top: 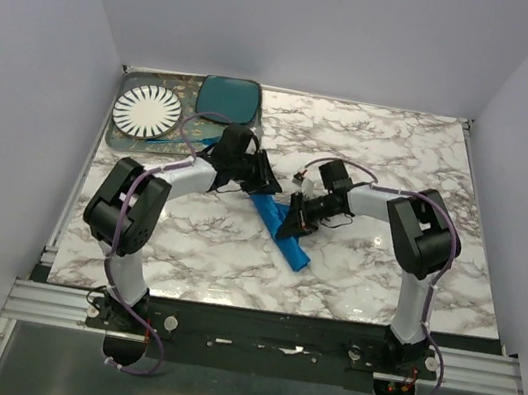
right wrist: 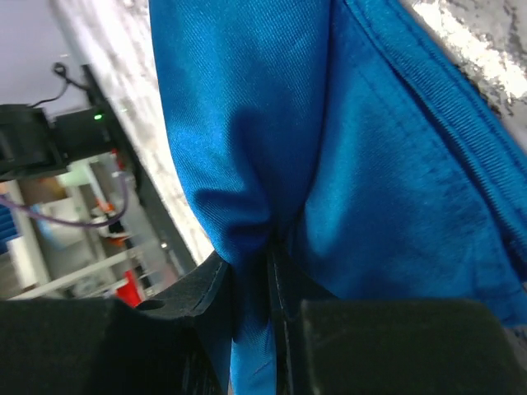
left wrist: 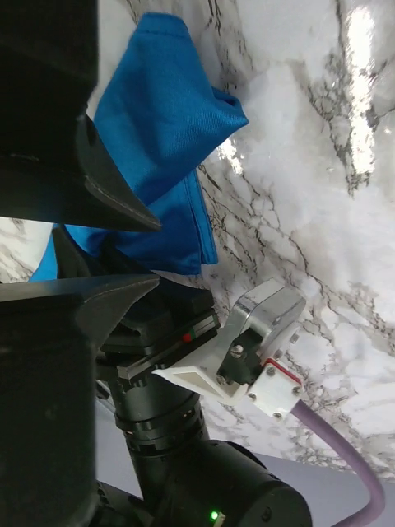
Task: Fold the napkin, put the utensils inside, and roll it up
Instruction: Roll the napkin with the utensil
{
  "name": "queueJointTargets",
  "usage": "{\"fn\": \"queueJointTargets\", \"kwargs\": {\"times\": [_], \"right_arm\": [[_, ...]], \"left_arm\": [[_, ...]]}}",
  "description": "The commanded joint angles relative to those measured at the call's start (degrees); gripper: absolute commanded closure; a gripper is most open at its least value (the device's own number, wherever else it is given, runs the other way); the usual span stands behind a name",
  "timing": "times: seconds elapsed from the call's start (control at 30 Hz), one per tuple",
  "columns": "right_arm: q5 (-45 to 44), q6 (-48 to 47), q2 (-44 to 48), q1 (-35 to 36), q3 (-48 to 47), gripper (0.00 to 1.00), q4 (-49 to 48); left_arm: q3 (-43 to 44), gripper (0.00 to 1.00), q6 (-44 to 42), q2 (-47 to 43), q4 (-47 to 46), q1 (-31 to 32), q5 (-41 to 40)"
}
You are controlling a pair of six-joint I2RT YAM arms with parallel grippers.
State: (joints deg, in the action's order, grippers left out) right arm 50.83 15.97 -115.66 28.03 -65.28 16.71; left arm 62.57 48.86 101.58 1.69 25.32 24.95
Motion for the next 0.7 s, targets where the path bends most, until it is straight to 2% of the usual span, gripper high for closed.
{"fn": "queueJointTargets", "kwargs": {"times": [0.0, 0.23, 0.37, 0.47, 0.57, 0.6, 0.67], "right_arm": [[6.0, 1.2, -3.8, -0.8, 1.3, 0.73, 0.0], [3.2, 1.3, -1.7, -1.6, 2.2, 0.69, -0.3], [-2.6, 0.3, 4.0, -1.4, 2.6, 0.59, 1.4], [-12.6, -1.9, 10.7, 0.2, 1.7, 0.48, 6.2], [-26.4, -3.0, 16.1, 3.9, 1.2, 0.41, 10.4], [-34.9, -3.0, 19.3, 7.0, 0.9, 0.37, 11.7], [-43.7, -3.3, 20.9, 10.5, 0.1, 0.33, 13.2]], "left_arm": [[-2.6, 0.66, 3.2, 3.3, -6.3, 1.7, 3.2], [-6.5, 0.68, 2.9, 5.7, -8.0, 1.8, 1.5], [-8.0, 0.69, 2.6, 6.9, -8.8, 1.8, 0.6], [-8.2, 0.7, 2.6, 7.8, -9.3, 1.9, 0.4], [-8.4, 0.7, 2.6, 8.3, -9.5, 1.8, 0.4], [-8.3, 0.71, 2.6, 8.3, -9.5, 1.8, 0.3], [-8.3, 0.7, 2.6, 8.3, -9.5, 1.8, 0.3]]}}
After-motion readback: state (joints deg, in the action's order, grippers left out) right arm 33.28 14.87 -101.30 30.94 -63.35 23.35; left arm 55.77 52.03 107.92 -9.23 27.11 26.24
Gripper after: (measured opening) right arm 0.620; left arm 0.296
